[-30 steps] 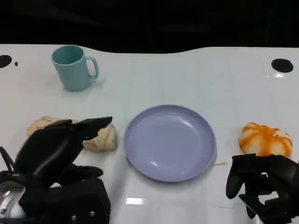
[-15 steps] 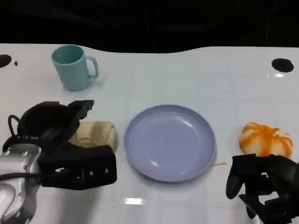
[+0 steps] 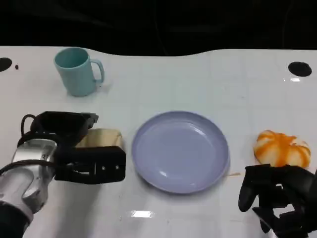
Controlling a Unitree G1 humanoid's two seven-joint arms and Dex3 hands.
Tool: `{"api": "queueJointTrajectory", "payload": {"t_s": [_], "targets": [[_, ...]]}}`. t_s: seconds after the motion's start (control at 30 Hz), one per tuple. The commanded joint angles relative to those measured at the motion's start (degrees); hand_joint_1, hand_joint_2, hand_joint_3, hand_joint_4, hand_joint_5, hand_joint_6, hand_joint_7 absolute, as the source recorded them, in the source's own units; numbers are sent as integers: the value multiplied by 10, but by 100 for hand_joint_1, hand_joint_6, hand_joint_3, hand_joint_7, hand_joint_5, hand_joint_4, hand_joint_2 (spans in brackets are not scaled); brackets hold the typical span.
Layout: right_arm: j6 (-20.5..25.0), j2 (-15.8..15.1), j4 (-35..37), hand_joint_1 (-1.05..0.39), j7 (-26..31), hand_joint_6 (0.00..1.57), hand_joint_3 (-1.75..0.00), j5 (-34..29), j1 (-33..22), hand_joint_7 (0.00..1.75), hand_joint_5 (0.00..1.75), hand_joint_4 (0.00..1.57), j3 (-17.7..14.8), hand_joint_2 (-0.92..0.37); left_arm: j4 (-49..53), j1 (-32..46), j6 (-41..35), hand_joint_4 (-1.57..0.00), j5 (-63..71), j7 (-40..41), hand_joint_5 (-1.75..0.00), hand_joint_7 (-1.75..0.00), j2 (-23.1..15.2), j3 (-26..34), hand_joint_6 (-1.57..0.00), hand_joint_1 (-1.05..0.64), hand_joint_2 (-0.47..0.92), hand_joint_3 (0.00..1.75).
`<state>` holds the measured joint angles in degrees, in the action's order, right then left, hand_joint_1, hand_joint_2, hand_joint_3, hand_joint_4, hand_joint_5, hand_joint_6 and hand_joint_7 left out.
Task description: Grasp the towel on the left side of the plate with the left hand and place it into the plate.
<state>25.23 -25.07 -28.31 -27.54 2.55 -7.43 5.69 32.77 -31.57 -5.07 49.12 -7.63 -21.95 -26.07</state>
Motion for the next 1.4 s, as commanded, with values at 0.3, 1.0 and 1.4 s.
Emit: {"api": "queueJointTrajectory", "payload": {"t_s": [0.3, 1.0, 1.4], "targets": [[-13, -1, -2, 11, 3, 65, -101, 5, -5, 144, 168, 66, -8, -65, 244, -71, 128, -59, -57, 99, -8, -5, 28, -14, -52, -31, 92, 10], [-1, -3, -6, 11, 3, 65, -98, 2, -2, 143, 169, 66, -5, -66, 261, -62, 197, -80, -41, 319, -175, -163, 15, -37, -56, -23, 92, 23], [-5, -2, -1, 11, 2, 65, -99, 4, -2, 144, 169, 67, -7, -66, 159, -45, 178, -82, -37, 381, -175, -163, 11, -21, -65, -23, 88, 28]]}}
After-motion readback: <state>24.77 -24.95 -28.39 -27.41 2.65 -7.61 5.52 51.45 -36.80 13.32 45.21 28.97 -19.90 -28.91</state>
